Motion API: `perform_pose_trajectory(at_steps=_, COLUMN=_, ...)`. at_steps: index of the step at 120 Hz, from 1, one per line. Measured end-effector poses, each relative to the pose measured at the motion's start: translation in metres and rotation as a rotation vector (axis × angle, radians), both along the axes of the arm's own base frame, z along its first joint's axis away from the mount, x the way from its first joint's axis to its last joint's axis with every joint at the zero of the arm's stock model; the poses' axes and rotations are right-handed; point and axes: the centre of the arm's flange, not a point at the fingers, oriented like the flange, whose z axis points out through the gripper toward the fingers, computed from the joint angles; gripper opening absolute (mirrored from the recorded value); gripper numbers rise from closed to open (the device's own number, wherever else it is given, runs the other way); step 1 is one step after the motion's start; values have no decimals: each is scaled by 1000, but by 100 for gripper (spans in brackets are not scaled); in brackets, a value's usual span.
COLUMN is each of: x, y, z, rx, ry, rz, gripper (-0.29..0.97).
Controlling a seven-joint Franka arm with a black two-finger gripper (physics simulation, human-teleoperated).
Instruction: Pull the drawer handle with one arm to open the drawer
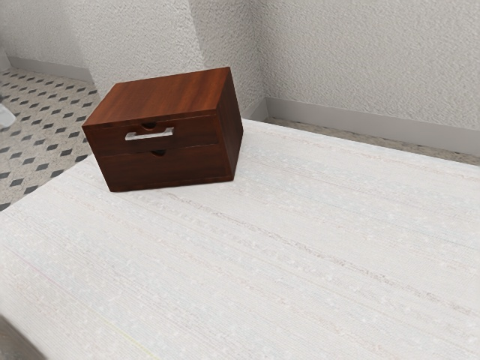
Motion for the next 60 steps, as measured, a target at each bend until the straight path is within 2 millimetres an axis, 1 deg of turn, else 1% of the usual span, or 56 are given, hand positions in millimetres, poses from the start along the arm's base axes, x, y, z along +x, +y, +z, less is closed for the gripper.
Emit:
perform_pose_trajectory(at_steps=8, x=3, y=-4, z=1, rx=-2, ry=-8, rz=-31, gripper=68)
perform_pose_trajectory(at_steps=15, x=10, y=-4, z=-4, rx=-4, ry=3, rz=-46, gripper=68)
perform_pose_trajectory(at_steps=29, x=42, y=-1, z=-35, rx=26, ry=93, rz=-65, gripper=68)
perform_pose_trajectory(at_steps=36, x=52, y=-5, z=-43, rx=57, ry=129, rz=-83, gripper=68)
perform_pose_trajectory(at_steps=42, x=53, y=-5, z=-44, rx=74, ry=145, rz=-92, gripper=68)
perform_pose_trajectory(at_steps=50, x=50, y=0, z=-45, rx=87, ry=163, rz=-92, gripper=68)
perform_pose_trajectory(at_steps=60, x=54, y=4, z=-54, rx=109, ry=198, rz=-106, gripper=68)
